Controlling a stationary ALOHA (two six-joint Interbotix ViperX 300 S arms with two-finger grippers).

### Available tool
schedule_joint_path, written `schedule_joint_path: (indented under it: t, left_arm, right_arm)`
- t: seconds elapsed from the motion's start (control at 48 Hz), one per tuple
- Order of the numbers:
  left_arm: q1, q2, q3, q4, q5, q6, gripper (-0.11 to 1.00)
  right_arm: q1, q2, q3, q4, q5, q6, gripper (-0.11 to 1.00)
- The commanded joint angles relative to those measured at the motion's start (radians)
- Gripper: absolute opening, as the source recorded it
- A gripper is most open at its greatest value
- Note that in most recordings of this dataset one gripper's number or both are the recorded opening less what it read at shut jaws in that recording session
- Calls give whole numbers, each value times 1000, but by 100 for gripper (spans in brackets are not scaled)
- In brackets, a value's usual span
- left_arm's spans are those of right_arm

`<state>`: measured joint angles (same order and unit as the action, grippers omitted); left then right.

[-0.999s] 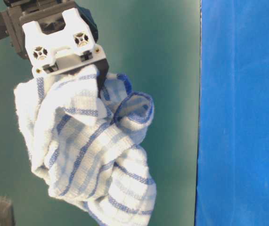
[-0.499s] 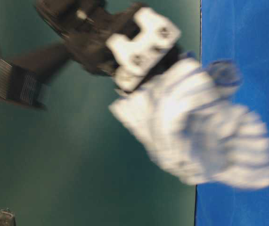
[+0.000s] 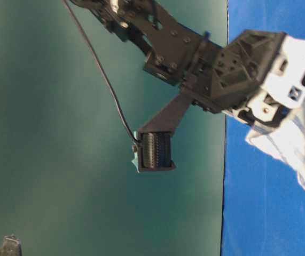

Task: Hand over the towel.
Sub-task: 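Lower the towel with the right gripper onto the table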

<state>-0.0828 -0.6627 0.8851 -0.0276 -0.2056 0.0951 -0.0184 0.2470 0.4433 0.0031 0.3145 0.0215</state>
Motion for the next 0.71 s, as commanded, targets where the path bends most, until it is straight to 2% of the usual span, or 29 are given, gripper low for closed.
schedule_joint_path:
  t: [0.0, 0.375, 0.52, 0.562, 0.687]
  left_arm:
    - [2, -3, -17, -2, -5, -2, 94]
    - [2, 8, -20, -2, -5, 0, 94]
    - [2, 9, -21, -2, -5, 0, 94]
    - [3, 9, -20, -2, -5, -2, 94]
    - [2, 9, -20, -2, -5, 0, 94]
  right_arm:
    - [-3, -11, -18, 3, -9, 2, 7]
    - [-5, -12, -21, 5, -5, 3, 8]
    - [-9, -14, -21, 3, 0, 28, 8]
    - [-9, -17, -21, 2, 0, 35, 14]
    - [-9, -58, -14, 0, 2, 41, 52]
